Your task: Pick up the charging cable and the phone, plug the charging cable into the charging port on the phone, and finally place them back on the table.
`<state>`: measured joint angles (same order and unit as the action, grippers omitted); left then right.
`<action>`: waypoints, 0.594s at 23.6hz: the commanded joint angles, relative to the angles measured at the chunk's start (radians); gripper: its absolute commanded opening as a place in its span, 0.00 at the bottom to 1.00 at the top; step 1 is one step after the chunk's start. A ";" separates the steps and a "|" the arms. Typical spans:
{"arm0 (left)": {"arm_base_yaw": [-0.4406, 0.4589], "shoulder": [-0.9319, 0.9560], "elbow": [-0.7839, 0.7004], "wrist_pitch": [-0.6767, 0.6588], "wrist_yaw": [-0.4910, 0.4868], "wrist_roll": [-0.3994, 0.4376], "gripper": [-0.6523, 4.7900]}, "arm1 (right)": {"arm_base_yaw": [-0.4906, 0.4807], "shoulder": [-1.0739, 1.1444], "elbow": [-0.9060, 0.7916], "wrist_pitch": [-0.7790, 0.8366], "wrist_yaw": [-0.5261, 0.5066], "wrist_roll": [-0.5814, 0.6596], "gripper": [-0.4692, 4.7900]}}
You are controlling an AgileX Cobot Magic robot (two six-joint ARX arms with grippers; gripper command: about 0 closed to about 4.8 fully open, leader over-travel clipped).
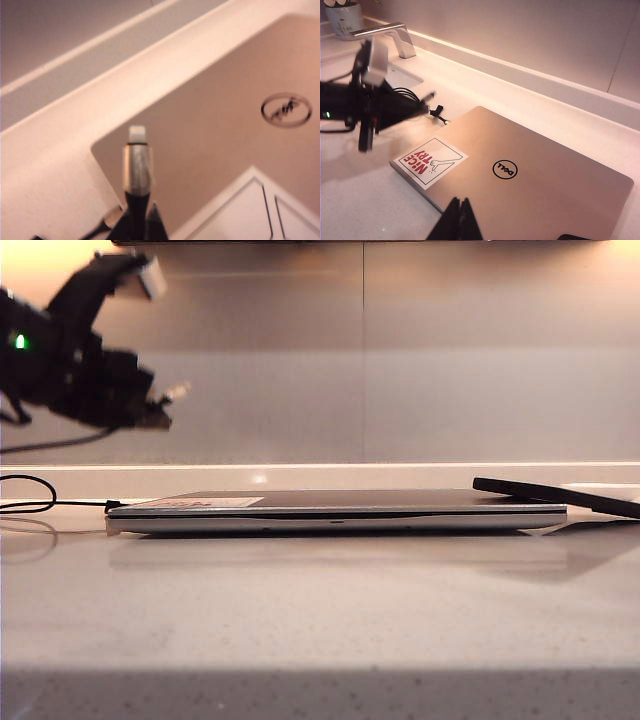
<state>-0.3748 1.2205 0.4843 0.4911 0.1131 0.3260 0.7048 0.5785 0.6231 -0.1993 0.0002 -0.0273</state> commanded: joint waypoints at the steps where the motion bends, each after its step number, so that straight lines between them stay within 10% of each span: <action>1: 0.000 -0.056 0.046 -0.096 0.003 -0.067 0.11 | 0.001 -0.002 0.005 0.024 0.005 -0.003 0.09; 14: 0.000 -0.291 0.149 -0.577 0.003 -0.270 0.11 | 0.001 0.000 0.005 0.024 0.005 -0.003 0.09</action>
<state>-0.3744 0.9440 0.6277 -0.0540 0.1127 0.0887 0.7048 0.5797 0.6231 -0.1993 0.0002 -0.0273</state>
